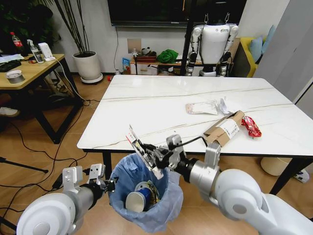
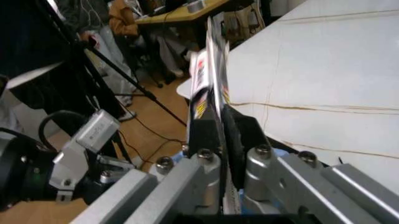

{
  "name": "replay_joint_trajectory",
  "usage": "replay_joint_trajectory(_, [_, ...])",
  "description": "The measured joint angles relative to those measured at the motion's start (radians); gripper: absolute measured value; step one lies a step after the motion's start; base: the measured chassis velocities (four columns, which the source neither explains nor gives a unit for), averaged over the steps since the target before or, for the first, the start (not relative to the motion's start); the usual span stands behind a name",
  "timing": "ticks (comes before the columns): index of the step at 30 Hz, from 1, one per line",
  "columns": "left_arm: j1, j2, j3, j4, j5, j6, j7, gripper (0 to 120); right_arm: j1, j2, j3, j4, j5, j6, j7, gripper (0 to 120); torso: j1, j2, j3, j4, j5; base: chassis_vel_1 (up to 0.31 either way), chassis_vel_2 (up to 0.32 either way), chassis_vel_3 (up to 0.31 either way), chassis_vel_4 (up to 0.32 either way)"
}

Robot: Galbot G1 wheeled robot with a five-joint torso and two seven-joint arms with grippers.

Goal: Pick up the trash bin and place the trash from the table into it.

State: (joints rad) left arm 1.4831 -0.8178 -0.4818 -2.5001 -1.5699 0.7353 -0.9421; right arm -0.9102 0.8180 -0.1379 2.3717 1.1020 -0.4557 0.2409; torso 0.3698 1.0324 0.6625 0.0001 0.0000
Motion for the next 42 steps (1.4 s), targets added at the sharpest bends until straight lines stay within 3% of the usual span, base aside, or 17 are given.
replay_joint_trajectory(11, [0.014,0.013,-0.002,0.0,0.004,0.0,0.003,0,-0.058,-0.004,0.01,0.014,-0.099,0.001,-0.059,46,0.0,0.0,0.0,-0.0001,0.0001,0.0,0.0,0.0,0.0])
replay_joint_trajectory(25, [0.034,0.014,-0.003,0.0,0.027,0.0,0.013,0,-0.031,-0.014,0.279,0.019,0.022,-0.003,0.015,95,0.0,0.0,0.0,-0.0001,0.0002,0.0,0.0,0.0,0.0])
replay_joint_trajectory(33, [0.027,-0.007,0.013,0.0,0.041,0.0,0.024,0,-0.007,-0.009,0.389,-0.13,0.043,0.008,0.087,100,0.0,0.0,0.0,0.0,0.0002,0.0,0.0,0.0,0.0])
replay_joint_trajectory(42, [0.026,0.009,0.014,0.0,0.037,0.0,0.024,0,-0.001,0.007,0.421,-0.234,0.032,-0.014,0.172,100,0.0,0.0,0.0,0.0,0.0002,0.0,0.0,0.0,0.0])
